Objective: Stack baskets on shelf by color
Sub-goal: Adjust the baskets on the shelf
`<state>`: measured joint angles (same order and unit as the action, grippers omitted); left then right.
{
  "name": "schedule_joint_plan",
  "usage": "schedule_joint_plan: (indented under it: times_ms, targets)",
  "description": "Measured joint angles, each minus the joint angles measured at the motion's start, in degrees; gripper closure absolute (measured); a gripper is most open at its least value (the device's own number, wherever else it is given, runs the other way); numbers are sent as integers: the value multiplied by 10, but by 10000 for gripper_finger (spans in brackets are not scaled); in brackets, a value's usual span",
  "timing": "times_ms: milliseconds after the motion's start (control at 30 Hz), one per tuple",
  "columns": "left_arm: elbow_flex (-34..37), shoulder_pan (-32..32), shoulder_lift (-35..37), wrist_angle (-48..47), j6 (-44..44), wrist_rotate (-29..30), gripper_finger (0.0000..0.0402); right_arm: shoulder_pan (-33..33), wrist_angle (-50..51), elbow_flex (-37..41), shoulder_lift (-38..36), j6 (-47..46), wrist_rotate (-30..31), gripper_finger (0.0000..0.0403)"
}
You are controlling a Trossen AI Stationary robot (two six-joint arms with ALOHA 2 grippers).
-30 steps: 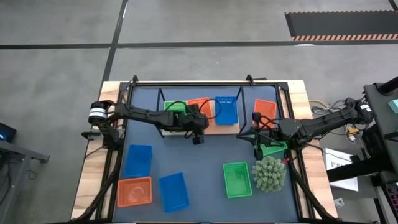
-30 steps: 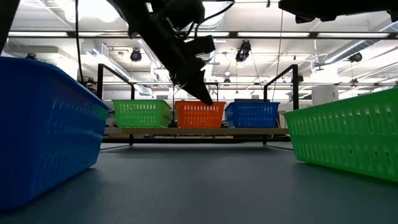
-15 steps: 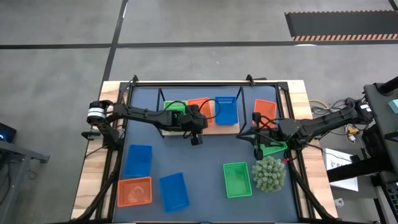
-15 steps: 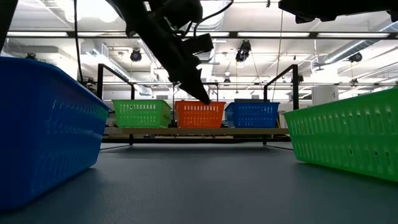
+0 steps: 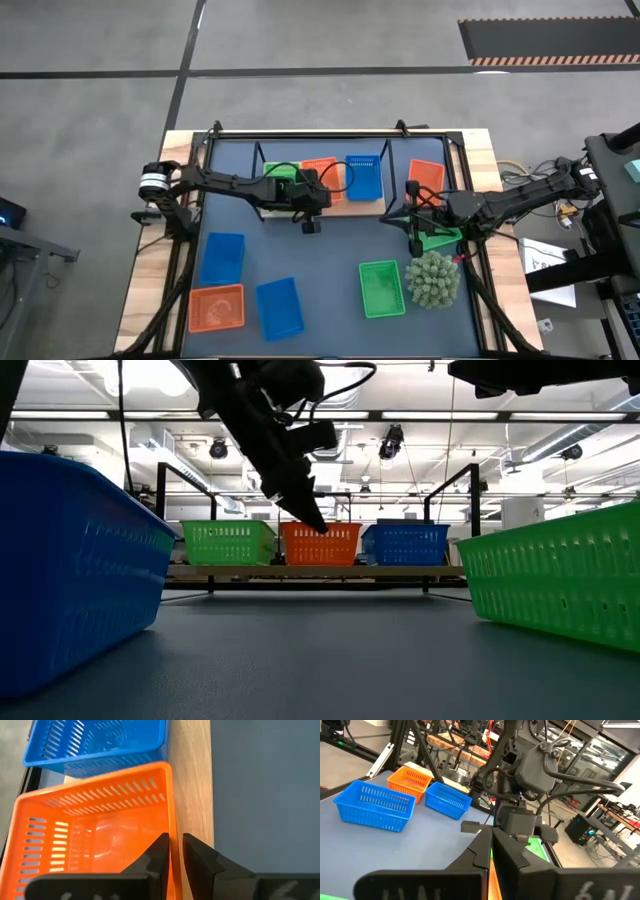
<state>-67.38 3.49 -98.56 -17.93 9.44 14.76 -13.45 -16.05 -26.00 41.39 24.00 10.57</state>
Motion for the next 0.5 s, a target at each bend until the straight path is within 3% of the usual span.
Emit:
schedule_joint_plan:
  times_ms: [500]
  targets:
    - [-1,0,5,-42,5,-1,364,0,8,0,0,0,0,394]
